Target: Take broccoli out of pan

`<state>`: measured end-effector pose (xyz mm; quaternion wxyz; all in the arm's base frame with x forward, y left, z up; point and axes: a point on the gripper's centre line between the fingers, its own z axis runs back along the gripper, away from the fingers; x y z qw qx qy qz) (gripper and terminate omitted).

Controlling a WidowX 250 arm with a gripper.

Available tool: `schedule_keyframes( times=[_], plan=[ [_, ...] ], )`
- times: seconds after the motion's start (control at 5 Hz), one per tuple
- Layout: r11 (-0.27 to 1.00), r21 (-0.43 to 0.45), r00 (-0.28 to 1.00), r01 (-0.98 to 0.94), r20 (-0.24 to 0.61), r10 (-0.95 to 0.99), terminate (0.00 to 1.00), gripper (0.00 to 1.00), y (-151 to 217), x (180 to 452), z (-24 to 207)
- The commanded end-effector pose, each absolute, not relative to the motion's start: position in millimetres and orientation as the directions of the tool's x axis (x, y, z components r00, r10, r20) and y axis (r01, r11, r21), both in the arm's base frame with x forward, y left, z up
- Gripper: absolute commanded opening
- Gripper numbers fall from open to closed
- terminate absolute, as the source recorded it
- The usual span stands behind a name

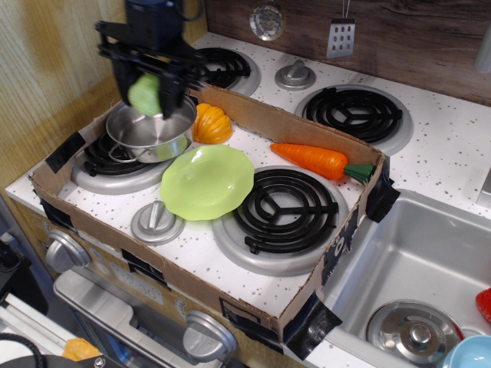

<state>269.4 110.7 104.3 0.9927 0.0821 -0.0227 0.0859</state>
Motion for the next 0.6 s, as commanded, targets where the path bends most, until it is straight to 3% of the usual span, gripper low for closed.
schedule_keyframes(
  times=[0.0,0.2,0.4],
  plan=[
    [0.953,0.081,0.946,-0.291,0.169,0.275,0.0,0.0,62.6,259.6,66.4],
    [0.938,0.048,0.926,-0.344,0.184,0.33,0.0,0.0,45.0,250.9,43.5],
    [0.928,0.038,0.917,-0.37,0.176,0.358,0.0,0.0,36.8,245.5,35.5]
  ],
)
